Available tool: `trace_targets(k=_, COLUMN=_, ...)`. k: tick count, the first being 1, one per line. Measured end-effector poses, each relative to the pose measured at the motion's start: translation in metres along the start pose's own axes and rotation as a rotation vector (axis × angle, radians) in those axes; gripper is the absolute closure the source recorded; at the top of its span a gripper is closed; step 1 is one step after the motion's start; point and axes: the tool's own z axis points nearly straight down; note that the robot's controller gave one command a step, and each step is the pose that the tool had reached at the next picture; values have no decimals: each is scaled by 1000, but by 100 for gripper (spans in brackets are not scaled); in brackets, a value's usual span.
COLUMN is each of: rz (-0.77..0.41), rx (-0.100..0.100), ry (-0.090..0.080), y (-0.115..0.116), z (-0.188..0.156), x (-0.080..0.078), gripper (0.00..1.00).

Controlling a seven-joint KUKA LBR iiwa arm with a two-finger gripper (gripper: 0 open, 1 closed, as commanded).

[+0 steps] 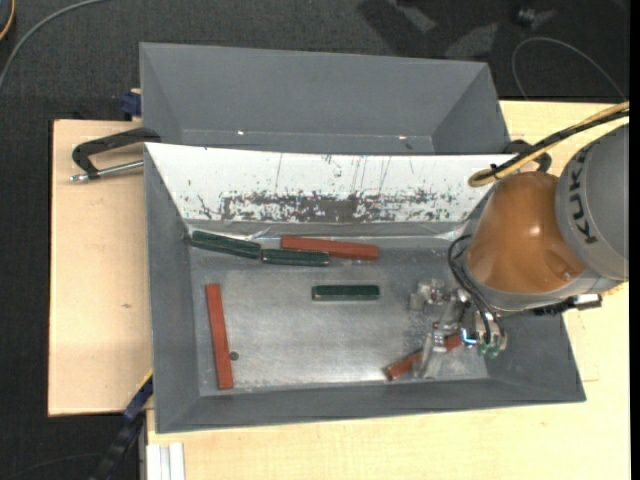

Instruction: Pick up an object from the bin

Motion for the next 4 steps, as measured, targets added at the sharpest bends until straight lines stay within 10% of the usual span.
trace_targets(k=1, rz=-30, rx=2, ry=-7, y=-19, z=-1, x=-8, gripper=0)
trace_targets(k=2, rz=-33, rx=1, ry=-7, y=-18, z=-1, x=-8, gripper=100)
trace_targets(k=3, rz=-32, rx=1, ry=-7, y=-18, z=-1, x=-8, gripper=0)
trace_targets(k=4, rz=264, rx=-3, ry=-15, y=10, z=-70, x=-66, gripper=0)
